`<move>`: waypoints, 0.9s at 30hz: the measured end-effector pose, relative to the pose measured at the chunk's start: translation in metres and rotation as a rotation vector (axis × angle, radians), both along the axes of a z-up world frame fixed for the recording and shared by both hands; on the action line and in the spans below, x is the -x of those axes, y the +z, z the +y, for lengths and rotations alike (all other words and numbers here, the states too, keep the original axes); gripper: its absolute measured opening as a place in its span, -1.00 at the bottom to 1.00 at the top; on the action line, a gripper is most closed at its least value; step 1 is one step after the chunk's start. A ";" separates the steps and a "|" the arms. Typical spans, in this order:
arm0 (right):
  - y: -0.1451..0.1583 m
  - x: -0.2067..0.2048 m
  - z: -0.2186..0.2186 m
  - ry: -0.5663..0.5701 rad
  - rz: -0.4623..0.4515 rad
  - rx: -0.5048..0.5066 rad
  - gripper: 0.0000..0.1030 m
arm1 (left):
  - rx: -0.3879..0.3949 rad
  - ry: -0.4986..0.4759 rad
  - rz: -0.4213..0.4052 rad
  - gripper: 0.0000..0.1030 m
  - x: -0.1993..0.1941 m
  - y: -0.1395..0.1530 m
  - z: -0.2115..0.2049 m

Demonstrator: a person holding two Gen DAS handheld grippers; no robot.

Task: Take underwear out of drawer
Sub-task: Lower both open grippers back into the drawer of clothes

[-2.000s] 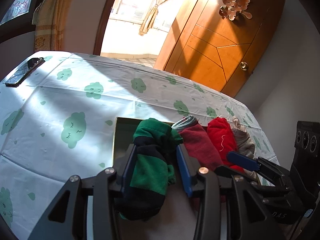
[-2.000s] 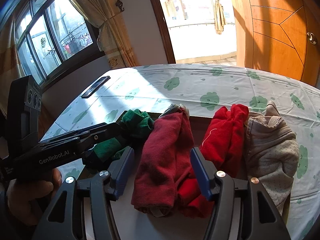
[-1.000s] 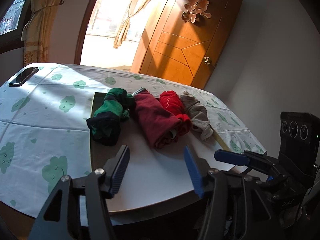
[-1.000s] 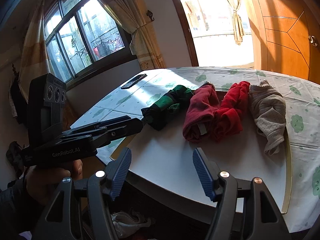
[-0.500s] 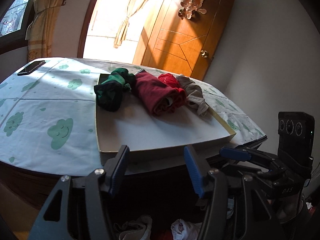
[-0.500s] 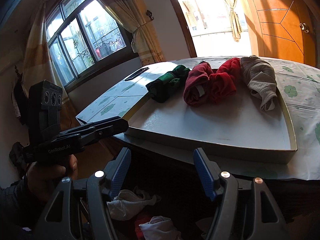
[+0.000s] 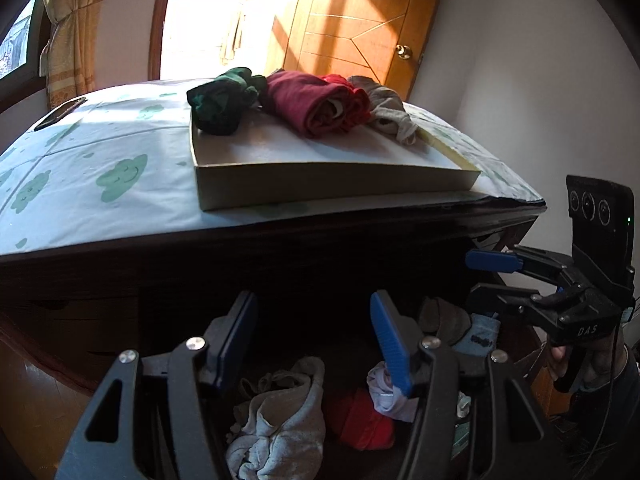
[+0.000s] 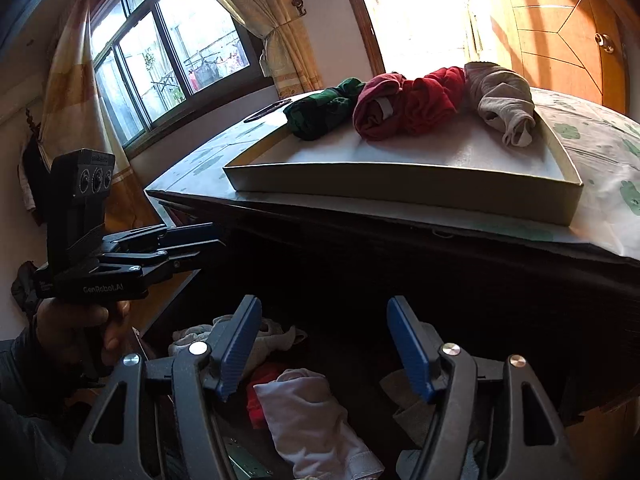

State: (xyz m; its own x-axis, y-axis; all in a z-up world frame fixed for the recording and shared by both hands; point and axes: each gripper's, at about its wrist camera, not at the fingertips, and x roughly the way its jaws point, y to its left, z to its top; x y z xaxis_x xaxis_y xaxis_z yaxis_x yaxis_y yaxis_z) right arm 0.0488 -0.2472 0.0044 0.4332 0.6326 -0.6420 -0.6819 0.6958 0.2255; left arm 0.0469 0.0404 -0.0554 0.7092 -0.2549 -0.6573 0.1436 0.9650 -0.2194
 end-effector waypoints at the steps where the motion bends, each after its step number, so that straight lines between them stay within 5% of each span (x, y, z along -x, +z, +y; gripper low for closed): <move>1: -0.002 0.001 -0.003 -0.005 -0.002 0.013 0.31 | -0.010 -0.007 0.008 0.15 0.002 -0.003 -0.001; 27: -0.042 0.001 -0.053 -0.088 0.060 0.099 0.32 | -0.169 -0.141 0.276 0.15 0.013 -0.062 -0.012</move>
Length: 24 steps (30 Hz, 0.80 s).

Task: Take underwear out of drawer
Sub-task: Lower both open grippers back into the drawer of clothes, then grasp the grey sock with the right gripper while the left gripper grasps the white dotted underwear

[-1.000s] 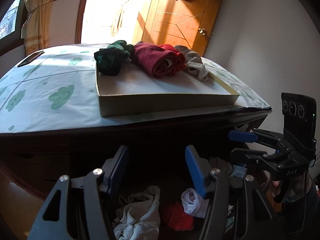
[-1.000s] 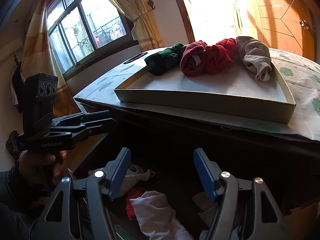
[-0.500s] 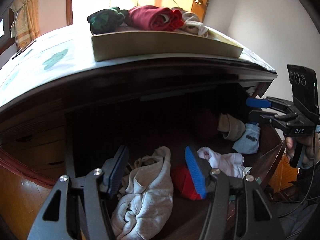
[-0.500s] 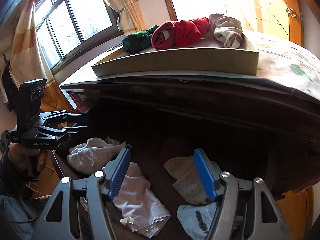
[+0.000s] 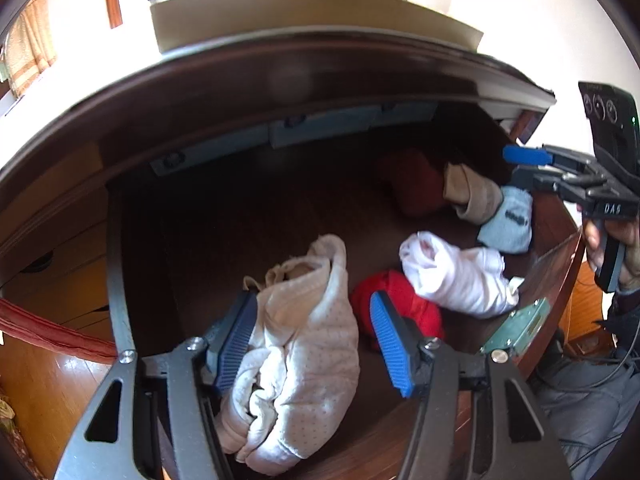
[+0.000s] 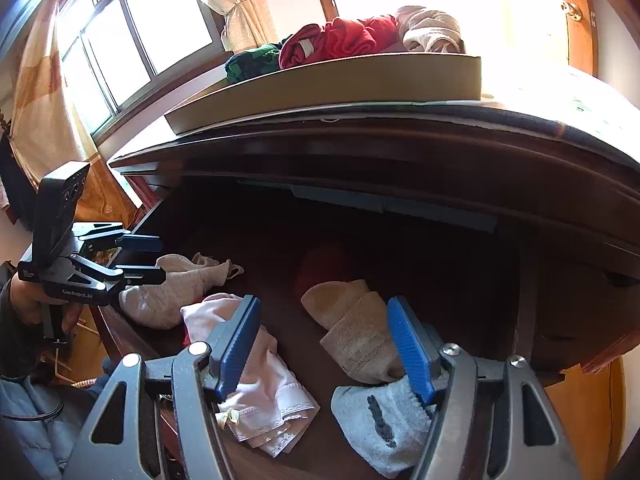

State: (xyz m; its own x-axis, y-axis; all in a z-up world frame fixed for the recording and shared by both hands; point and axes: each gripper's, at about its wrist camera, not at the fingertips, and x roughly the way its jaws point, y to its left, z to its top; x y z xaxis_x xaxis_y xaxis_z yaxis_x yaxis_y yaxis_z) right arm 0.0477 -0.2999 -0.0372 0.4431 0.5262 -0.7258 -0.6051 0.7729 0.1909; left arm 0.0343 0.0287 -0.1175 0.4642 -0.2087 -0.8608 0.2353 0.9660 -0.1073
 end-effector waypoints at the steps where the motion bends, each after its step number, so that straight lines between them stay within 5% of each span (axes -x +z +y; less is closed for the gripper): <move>1: 0.000 0.000 0.000 -0.001 0.001 -0.001 0.31 | 0.000 -0.006 0.015 0.15 -0.001 -0.002 0.000; 10: -0.003 -0.001 0.001 0.007 0.012 0.014 0.32 | -0.025 -0.033 0.092 0.15 -0.004 -0.012 0.001; 24: -0.010 -0.006 0.003 0.055 0.044 0.166 0.32 | -0.129 -0.120 0.144 0.23 -0.007 -0.022 -0.016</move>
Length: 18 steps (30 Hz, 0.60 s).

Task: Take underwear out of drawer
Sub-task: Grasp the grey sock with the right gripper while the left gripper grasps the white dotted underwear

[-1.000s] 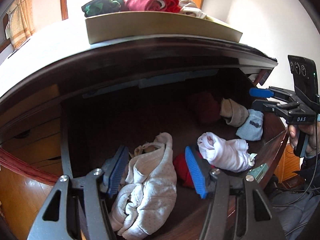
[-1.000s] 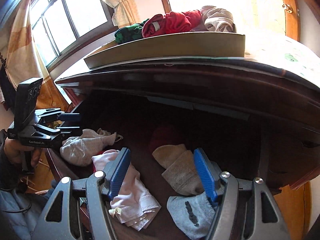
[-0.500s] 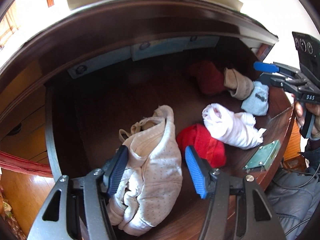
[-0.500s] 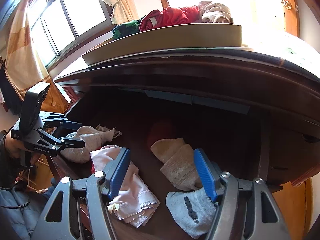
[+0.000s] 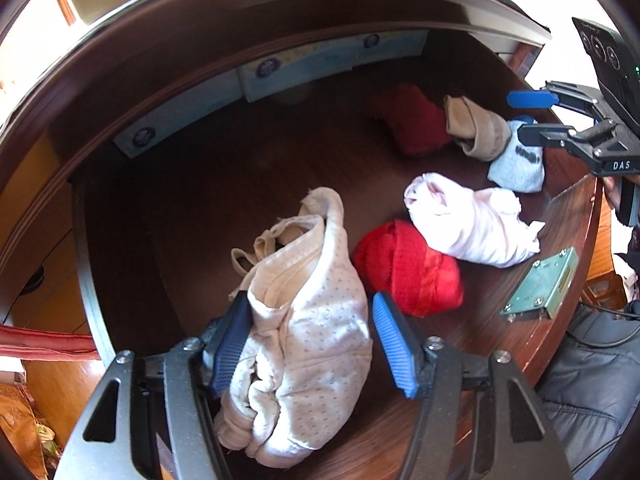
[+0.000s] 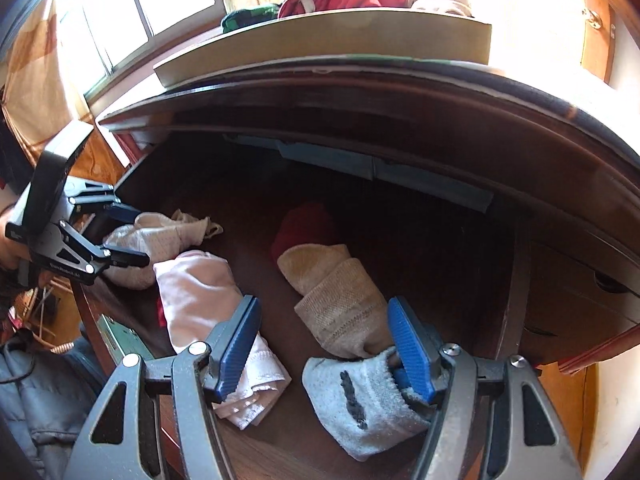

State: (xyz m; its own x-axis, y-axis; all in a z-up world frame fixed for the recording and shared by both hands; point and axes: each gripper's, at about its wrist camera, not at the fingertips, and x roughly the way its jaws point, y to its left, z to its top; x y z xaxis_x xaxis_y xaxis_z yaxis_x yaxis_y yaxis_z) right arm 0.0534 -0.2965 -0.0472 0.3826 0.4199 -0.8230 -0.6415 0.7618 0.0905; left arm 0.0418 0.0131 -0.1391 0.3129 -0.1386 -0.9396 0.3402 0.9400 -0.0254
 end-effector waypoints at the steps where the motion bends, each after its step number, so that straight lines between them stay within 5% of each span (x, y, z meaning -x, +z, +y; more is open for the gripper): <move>1: -0.001 0.000 0.000 0.005 0.006 0.013 0.32 | -0.005 -0.005 0.003 0.23 -0.001 -0.001 -0.001; 18: -0.010 0.000 -0.003 0.093 0.047 0.216 0.32 | -0.048 -0.084 0.079 0.28 -0.017 -0.019 -0.021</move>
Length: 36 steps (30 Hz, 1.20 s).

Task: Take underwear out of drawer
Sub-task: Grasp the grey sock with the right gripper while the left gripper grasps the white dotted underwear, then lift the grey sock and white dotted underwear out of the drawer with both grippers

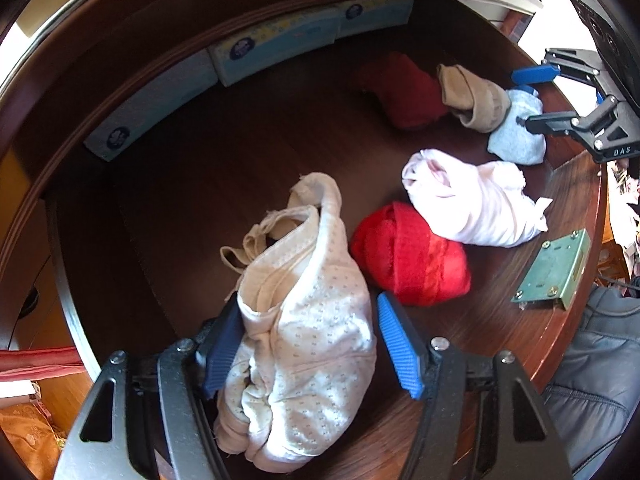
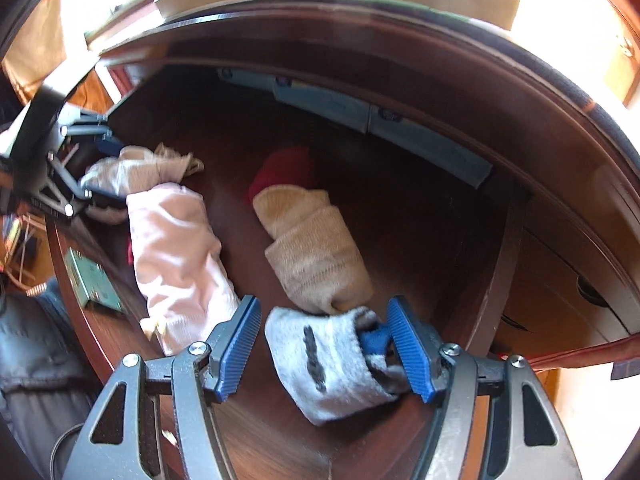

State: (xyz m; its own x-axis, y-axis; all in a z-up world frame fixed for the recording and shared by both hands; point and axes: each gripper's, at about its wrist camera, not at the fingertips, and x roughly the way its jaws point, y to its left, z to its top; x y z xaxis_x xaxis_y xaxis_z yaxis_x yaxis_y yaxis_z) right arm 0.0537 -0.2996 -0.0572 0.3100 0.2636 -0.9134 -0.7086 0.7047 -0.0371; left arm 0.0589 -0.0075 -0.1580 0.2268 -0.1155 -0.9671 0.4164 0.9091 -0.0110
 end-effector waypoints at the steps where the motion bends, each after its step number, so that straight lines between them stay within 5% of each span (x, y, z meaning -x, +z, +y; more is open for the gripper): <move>1: -0.001 0.001 0.000 0.009 0.000 0.016 0.32 | -0.004 -0.004 0.002 0.28 -0.001 -0.001 -0.001; 14: -0.012 0.000 0.015 0.108 0.039 0.172 0.31 | -0.023 -0.032 0.044 0.28 -0.023 -0.015 -0.020; 20: -0.023 0.000 0.020 0.150 0.069 0.222 0.03 | -0.025 -0.035 0.052 0.29 -0.026 -0.018 -0.025; 27: -0.027 0.001 0.023 0.168 0.074 0.238 -0.04 | -0.031 -0.037 0.062 0.29 -0.028 -0.019 -0.027; 32: -0.027 0.008 0.033 0.202 0.039 0.263 -0.52 | -0.019 -0.038 0.051 0.28 -0.028 -0.018 -0.025; 36: -0.026 0.009 0.031 0.188 0.034 0.227 -0.54 | -0.021 -0.044 0.033 0.16 -0.022 -0.018 -0.022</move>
State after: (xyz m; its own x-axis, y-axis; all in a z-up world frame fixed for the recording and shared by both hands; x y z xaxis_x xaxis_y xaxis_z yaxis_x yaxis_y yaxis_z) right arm 0.0443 -0.2686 -0.0835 0.2437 0.1009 -0.9646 -0.8292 0.5376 -0.1532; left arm 0.0807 -0.0292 -0.1761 0.1901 -0.1040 -0.9762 0.4557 0.8901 -0.0061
